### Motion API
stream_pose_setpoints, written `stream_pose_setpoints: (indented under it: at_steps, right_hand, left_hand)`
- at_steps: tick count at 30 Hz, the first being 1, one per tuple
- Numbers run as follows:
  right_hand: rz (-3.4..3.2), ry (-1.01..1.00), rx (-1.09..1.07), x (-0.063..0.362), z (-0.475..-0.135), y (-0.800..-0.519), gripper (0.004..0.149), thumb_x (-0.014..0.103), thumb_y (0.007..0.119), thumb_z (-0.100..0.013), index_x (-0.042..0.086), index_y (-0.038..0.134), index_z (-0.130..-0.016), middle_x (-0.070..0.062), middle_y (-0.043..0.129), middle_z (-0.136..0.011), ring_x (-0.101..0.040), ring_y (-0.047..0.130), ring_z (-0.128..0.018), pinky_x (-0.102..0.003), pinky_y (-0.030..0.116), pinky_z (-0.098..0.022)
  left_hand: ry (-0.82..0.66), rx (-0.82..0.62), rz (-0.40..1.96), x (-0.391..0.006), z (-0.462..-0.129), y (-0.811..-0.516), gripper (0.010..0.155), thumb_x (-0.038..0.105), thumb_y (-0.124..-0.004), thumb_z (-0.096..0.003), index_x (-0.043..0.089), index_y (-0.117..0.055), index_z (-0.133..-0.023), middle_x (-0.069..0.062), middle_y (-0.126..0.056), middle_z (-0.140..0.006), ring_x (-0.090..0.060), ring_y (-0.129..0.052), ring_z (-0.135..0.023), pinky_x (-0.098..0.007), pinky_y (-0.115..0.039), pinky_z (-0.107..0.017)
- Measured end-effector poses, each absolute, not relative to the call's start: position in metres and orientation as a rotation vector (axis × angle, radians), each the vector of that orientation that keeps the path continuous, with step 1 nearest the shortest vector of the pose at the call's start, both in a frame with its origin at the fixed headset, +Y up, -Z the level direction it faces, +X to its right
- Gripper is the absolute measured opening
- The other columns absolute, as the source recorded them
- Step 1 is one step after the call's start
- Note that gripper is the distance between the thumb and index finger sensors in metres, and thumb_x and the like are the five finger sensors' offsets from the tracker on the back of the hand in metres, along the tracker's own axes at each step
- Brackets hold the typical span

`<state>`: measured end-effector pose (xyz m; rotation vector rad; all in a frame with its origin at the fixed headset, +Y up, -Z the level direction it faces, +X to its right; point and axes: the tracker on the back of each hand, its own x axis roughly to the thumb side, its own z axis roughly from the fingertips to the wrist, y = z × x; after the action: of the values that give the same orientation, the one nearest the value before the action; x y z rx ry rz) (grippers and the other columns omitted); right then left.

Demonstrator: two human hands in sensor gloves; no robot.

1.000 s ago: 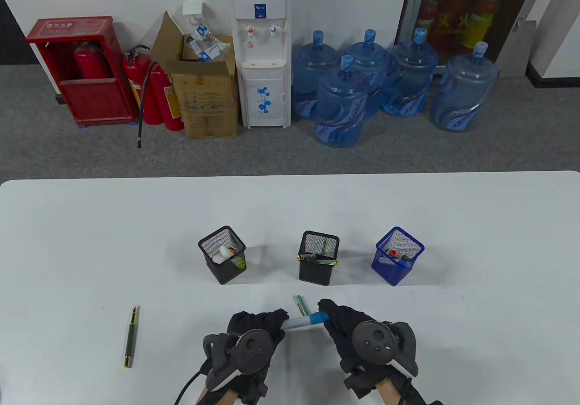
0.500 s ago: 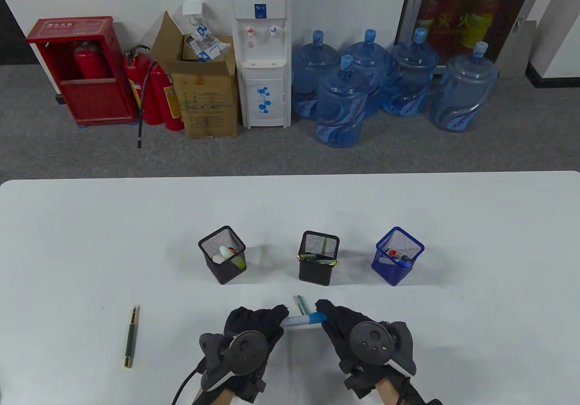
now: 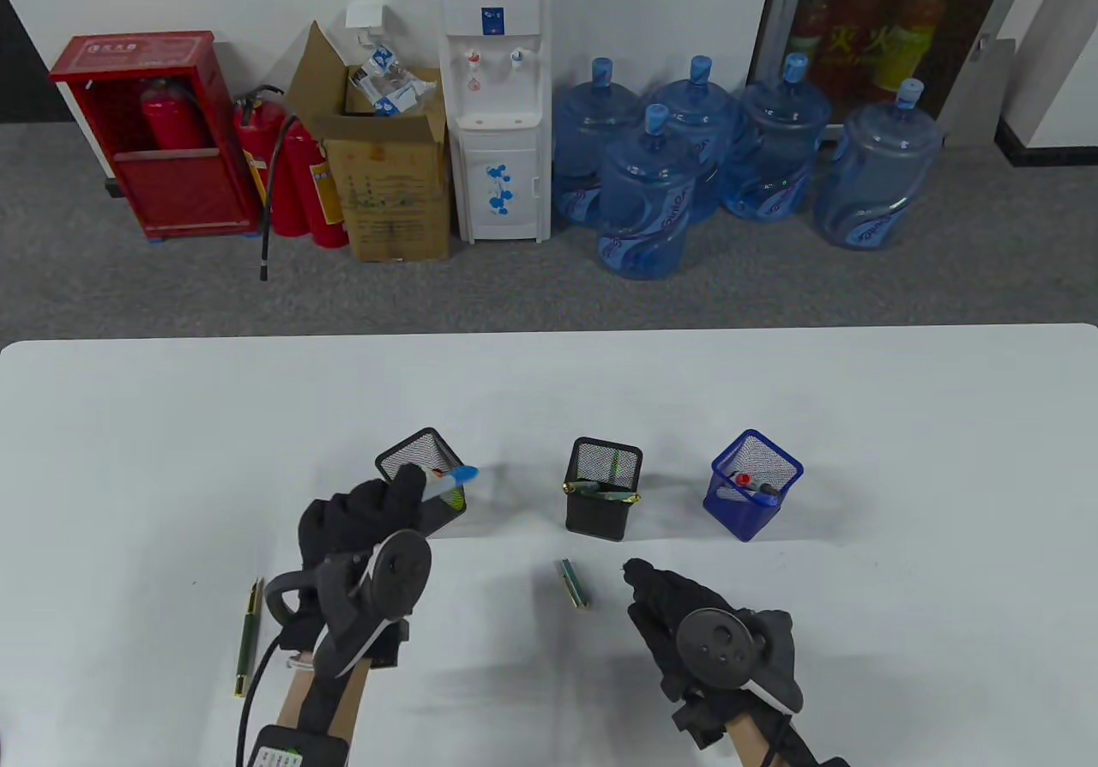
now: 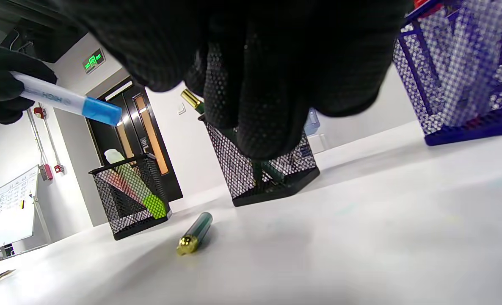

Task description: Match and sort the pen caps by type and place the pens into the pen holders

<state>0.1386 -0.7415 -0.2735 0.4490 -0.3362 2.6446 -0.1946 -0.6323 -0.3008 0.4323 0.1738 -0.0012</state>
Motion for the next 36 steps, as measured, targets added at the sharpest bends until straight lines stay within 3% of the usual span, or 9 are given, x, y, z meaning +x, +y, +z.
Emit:
stream_pose_setpoints:
  at_steps: [5,13,18,21,29,36]
  right_hand:
    - [2.669,-0.337,0.474,0.137,-0.273,-0.742,0.056,0.039,0.076,-0.042,0.018,0.075,-0.093,-0.004,0.095,-0.079,-0.015,0.106,-0.060,-0.043,0.091,-0.053]
    - [2.697,-0.339,0.497,0.137,-0.272,-0.743,0.055,0.039,0.076,-0.042,0.019,0.075,-0.093,-0.004,0.095,-0.079,-0.015,0.106,-0.059,-0.043,0.091,-0.053]
    - [2.724,-0.336,0.519,0.134,-0.271,-0.744,0.055,0.039,0.076,-0.042,0.019,0.075,-0.093,-0.004,0.095,-0.079,-0.015,0.107,-0.059,-0.043,0.091,-0.053]
    - [2.722,-0.340,0.513,0.135,-0.272,-0.744,0.055,0.039,0.076,-0.042,0.019,0.075,-0.093,-0.003,0.095,-0.079,-0.015,0.107,-0.059,-0.043,0.091,-0.053]
    - [2.722,-0.344,0.486,0.140,-0.273,-0.743,0.055,0.040,0.076,-0.042,0.020,0.076,-0.092,-0.003,0.096,-0.079,-0.015,0.107,-0.059,-0.043,0.091,-0.053]
    - [2.757,-0.343,0.483,0.143,-0.273,-0.742,0.054,0.040,0.076,-0.041,0.021,0.077,-0.092,-0.002,0.096,-0.078,-0.015,0.107,-0.059,-0.044,0.091,-0.053]
  left_hand:
    - [0.329,0.349,-0.152,-0.196,-0.332,-0.639,0.054,0.038,-0.069,-0.0459,0.049,-0.065,-0.099,0.004,-0.082,-0.092,-0.022,-0.091,-0.074,-0.056,-0.063,-0.076]
    - [0.351,0.231,-0.216,-0.185,-0.358,-0.665,0.055,0.038,-0.067,-0.0465,0.053,-0.064,-0.099,0.006,-0.080,-0.096,-0.022,-0.088,-0.080,-0.056,-0.059,-0.079]
    - [0.332,0.196,-0.185,-0.185,-0.361,-0.678,0.065,0.043,-0.069,-0.0447,0.051,-0.048,-0.106,0.007,-0.077,-0.102,-0.021,-0.087,-0.085,-0.056,-0.060,-0.079]
    - [0.300,0.186,-0.126,-0.190,-0.357,-0.677,0.073,0.048,-0.070,-0.0423,0.046,-0.040,-0.109,0.005,-0.075,-0.107,-0.023,-0.087,-0.089,-0.056,-0.061,-0.078]
    - [0.280,0.186,-0.137,-0.223,-0.326,-0.660,0.064,0.046,-0.071,-0.0420,0.041,-0.059,-0.105,0.003,-0.084,-0.100,-0.025,-0.093,-0.082,-0.059,-0.065,-0.074]
    - [0.364,0.032,-0.250,-0.278,-0.296,-0.709,0.064,0.045,-0.074,-0.0411,0.039,-0.062,-0.104,0.002,-0.089,-0.096,-0.026,-0.097,-0.078,-0.059,-0.068,-0.072]
